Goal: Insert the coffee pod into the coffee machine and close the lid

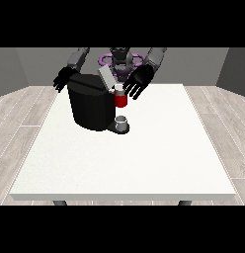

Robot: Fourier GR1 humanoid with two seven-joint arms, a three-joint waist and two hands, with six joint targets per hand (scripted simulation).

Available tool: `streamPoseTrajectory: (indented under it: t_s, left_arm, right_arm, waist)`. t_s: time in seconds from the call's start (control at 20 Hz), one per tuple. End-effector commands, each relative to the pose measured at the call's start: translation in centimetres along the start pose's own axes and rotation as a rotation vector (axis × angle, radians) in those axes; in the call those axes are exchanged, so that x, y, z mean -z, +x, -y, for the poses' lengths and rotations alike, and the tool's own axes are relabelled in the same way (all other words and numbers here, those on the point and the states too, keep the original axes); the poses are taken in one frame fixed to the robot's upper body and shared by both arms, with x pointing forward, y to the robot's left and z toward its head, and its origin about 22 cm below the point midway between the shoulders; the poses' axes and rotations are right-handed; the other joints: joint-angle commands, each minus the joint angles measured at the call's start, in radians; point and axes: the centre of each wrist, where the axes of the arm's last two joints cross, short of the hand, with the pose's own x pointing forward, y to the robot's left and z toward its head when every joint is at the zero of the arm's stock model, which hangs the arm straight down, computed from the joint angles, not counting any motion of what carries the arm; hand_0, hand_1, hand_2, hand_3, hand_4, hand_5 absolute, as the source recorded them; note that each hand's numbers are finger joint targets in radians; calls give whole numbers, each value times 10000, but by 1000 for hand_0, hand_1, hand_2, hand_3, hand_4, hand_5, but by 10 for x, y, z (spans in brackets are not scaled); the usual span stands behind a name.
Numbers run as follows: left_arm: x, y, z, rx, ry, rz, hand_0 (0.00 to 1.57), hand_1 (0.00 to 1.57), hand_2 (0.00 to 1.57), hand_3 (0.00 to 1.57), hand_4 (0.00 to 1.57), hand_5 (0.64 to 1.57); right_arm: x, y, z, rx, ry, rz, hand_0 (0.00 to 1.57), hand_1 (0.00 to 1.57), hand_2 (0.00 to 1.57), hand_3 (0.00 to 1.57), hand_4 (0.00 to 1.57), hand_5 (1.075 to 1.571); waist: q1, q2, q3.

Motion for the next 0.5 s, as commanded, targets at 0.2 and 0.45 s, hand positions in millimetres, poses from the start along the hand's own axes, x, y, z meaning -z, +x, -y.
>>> streamPoseTrajectory:
  t_s: [0.2,0.45]
  left_arm:
    - [-1,-3,5,786,-694,-431,0,0,0,0,0,1571]
    - [-4,-9,9,494,-807,-229,0,0,0,0,0,1571]
  right_arm:
    - [-11,-13,-7,-74,119,-529,0,0,0,0,353,1571]
    - [-1,-3,6,-31,-247,-404,0,0,0,0,387,1571]
  waist:
    - [-138,-181,-19]
    - [116,-375,-20]
